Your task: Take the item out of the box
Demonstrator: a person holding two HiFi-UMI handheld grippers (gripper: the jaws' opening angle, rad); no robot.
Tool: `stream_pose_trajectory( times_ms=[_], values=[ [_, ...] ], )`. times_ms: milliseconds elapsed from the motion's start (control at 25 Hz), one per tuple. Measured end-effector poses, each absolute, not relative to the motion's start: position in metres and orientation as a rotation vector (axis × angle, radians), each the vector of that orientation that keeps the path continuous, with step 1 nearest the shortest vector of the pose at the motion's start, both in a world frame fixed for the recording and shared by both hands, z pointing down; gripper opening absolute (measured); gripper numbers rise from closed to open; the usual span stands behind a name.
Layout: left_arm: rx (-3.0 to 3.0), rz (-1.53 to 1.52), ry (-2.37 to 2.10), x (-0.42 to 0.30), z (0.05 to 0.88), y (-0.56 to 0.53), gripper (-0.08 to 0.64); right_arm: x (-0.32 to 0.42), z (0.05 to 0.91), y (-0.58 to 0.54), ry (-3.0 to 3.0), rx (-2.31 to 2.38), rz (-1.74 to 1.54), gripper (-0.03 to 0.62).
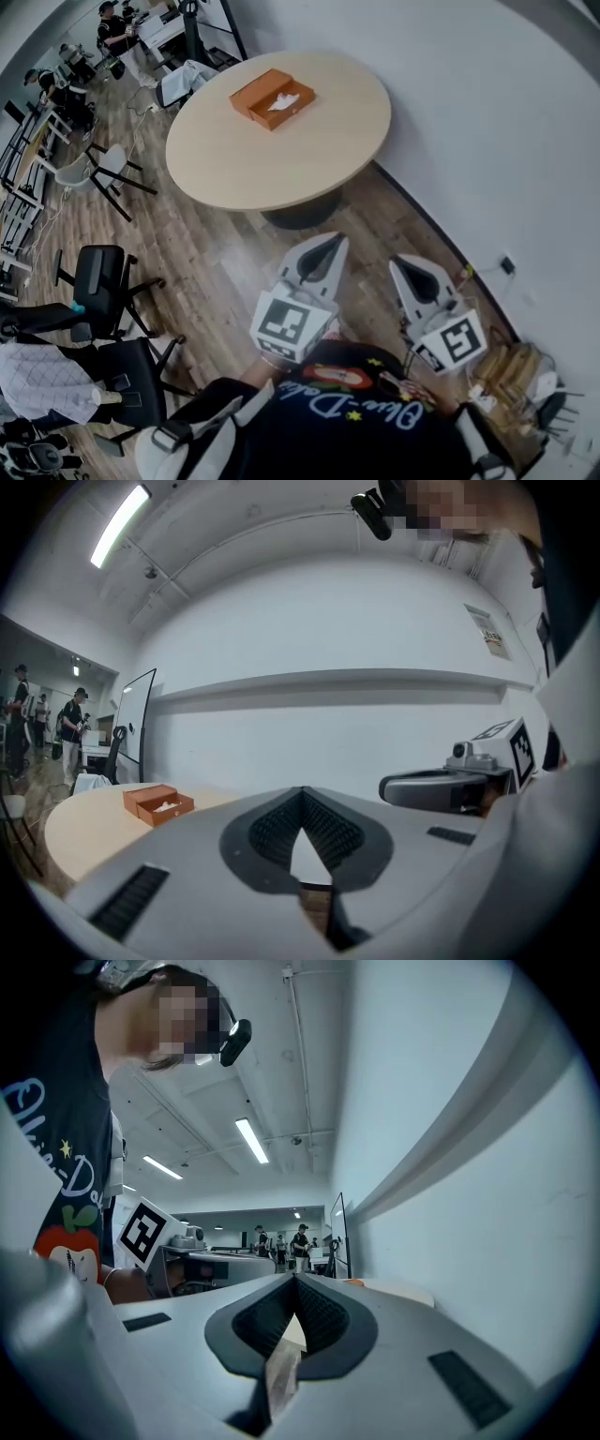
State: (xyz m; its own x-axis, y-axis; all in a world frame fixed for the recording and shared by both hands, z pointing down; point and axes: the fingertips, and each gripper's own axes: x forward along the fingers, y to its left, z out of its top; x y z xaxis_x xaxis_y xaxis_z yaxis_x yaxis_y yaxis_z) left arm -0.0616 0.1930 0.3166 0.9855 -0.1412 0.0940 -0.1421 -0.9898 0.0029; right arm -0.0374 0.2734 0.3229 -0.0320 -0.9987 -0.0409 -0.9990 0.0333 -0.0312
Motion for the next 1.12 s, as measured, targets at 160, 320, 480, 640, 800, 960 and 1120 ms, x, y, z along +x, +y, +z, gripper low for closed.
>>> stream_pose_trajectory(
  times_ms=[160,320,480,640,800,960,1120],
  values=[
    [3.116,0.136,-0.236,-0.059,0.313,0.156,-0.015,-0.034,0.317,0.236,2.246,-2.134,0.022,-0.003],
    [3.127,0.132,-0.27,-0.055,0.313,0.117,-0.015,-0.029,0.315,0.196,2.266,-2.113,0.014,-0.003],
    [3.129,0.121,-0.304,-0.054,0.312,0.084,-0.015,-0.022,0.318,0.163,2.306,-2.111,0.048,-0.002],
    [3.127,0.12,-0.327,-0.056,0.315,0.061,-0.015,-0.027,0.319,0.136,2.328,-2.07,0.011,-0.003],
    [3.112,0.133,-0.356,-0.055,0.319,0.043,-0.015,-0.022,0.322,0.114,2.35,-2.051,-0.01,-0.003],
    [3.1,0.143,-0.394,-0.049,0.328,0.027,-0.015,-0.012,0.33,0.095,2.412,-2.017,0.023,-0.003],
    [3.078,0.135,-0.467,-0.048,0.331,0.013,-0.015,-0.002,0.332,0.074,2.452,-1.965,0.023,-0.003]
  ],
)
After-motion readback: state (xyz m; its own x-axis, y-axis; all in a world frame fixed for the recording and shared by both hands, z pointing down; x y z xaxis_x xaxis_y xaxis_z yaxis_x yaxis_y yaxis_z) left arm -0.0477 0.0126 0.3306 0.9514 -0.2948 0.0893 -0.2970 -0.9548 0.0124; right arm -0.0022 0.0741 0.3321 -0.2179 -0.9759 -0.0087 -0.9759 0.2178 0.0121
